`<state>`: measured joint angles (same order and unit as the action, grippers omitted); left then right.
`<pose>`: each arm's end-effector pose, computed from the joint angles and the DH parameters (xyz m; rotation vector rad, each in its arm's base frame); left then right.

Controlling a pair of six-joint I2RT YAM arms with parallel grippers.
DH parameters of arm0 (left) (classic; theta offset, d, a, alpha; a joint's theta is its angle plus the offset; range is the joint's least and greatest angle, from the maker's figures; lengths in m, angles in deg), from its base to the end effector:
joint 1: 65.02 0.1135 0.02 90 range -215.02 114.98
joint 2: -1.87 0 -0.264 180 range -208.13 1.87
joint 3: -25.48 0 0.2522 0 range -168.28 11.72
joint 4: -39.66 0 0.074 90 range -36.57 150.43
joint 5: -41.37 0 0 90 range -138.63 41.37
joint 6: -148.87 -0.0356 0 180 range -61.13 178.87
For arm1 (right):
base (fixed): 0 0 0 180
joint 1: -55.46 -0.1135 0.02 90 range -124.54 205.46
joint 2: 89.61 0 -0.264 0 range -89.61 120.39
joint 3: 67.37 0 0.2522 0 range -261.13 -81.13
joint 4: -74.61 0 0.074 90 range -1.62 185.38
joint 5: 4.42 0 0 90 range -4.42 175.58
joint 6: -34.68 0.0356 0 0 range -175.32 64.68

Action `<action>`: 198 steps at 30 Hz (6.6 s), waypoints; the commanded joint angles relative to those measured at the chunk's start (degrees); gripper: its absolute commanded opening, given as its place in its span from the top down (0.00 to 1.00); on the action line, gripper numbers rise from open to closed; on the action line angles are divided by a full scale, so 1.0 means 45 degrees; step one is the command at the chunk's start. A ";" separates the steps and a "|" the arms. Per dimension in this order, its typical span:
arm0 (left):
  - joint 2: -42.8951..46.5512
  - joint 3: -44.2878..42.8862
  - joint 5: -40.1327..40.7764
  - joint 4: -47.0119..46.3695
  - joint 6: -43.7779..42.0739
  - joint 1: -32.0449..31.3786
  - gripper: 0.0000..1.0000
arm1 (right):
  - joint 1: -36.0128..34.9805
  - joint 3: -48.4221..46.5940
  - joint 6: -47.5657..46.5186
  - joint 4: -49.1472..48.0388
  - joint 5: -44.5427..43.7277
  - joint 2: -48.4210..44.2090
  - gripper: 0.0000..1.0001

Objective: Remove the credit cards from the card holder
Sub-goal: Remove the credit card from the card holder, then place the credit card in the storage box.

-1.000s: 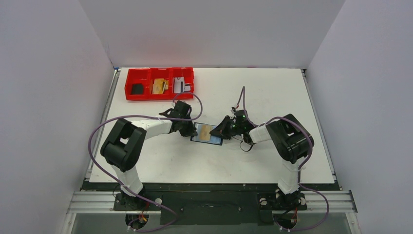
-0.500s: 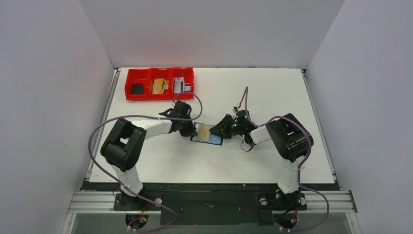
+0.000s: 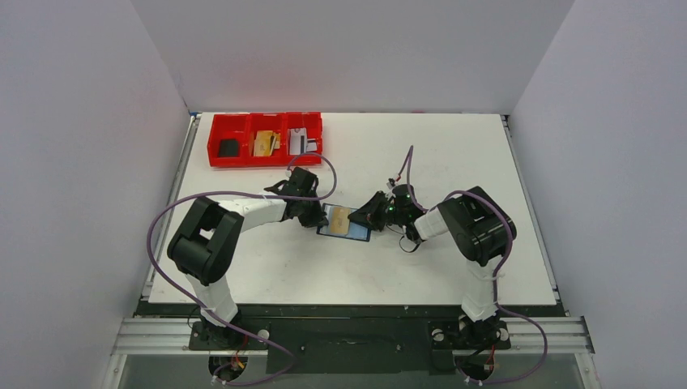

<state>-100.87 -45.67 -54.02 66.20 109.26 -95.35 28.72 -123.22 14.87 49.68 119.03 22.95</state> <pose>0.3011 -0.1800 0.1459 -0.4369 2.6795 -0.5993 0.3018 0.1740 0.0919 0.5248 2.4218 1.5057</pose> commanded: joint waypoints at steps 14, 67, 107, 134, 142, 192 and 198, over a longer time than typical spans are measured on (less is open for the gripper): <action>-0.0934 0.0493 0.0638 0.1337 -0.0400 -0.0058 1.00 | -0.0135 0.0104 0.0300 -0.1199 -0.0197 0.0261 1.00; -0.0804 0.0521 0.0902 0.1613 -0.0378 -0.0038 1.00 | 0.0818 0.0932 -0.1619 0.1097 -0.0330 -0.1381 1.00; -0.0280 -0.0023 0.0698 0.1731 -0.0664 -0.0072 1.00 | 0.1313 0.1556 -0.2092 0.1880 -0.0223 -0.2696 1.00; 0.0822 -0.1853 -0.4320 0.0175 -0.2544 -0.0069 0.59 | 0.1470 0.0902 -0.0767 0.1220 0.1232 -0.3096 1.00; 0.0065 -0.1980 -0.5717 -0.0462 -0.2147 -0.0030 0.55 | 0.1883 0.1188 -0.0131 0.0558 0.1710 -0.3395 1.00; 0.1645 -0.1250 -0.6168 -0.2078 -0.0578 0.1147 1.00 | 0.1780 0.0468 -0.2723 0.5456 -0.0330 -0.6751 0.48; 0.2367 -0.3845 -0.1015 0.2628 -0.3331 0.1292 1.00 | 0.1462 0.0017 -0.3844 0.7579 -0.1625 -0.7400 0.46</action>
<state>-94.29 -52.97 -76.84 62.77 104.50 -90.04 36.57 -120.40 3.72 75.84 117.74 -7.52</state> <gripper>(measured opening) 0.006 0.540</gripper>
